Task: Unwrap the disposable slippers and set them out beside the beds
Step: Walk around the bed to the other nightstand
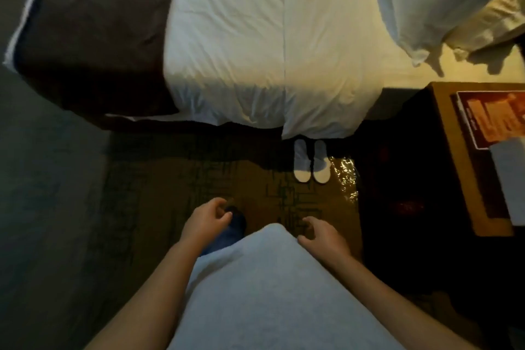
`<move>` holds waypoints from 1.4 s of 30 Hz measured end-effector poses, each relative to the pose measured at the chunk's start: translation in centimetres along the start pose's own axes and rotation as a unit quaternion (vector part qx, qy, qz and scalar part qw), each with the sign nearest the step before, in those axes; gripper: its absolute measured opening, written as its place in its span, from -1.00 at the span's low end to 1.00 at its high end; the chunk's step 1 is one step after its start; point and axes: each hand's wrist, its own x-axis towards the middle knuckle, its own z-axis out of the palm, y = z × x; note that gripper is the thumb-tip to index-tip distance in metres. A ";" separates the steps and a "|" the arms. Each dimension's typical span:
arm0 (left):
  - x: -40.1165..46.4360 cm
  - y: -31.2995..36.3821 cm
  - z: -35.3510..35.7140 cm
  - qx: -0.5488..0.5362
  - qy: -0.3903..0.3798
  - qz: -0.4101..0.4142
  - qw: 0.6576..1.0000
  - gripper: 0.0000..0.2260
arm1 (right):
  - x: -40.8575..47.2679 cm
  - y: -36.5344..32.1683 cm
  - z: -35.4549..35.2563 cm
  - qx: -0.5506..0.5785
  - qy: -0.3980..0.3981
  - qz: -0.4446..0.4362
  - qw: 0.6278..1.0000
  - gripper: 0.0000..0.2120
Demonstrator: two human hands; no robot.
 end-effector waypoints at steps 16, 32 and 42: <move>-9.2 -22.6 -7.0 -0.215 0.057 -0.234 0.946 -0.59 | 2.7 -14.2 8.4 -0.199 -0.135 -0.082 0.967 -0.52; -1.6 -36.2 -32.5 -0.317 0.269 -0.229 0.880 -0.66 | 9.0 -44.0 19.1 -0.167 -0.102 -0.141 0.970 -0.61; 5.1 -42.7 -41.5 -0.387 0.288 -0.338 0.808 -0.68 | 18.1 -69.6 19.0 -0.235 -0.166 -0.235 0.928 -0.53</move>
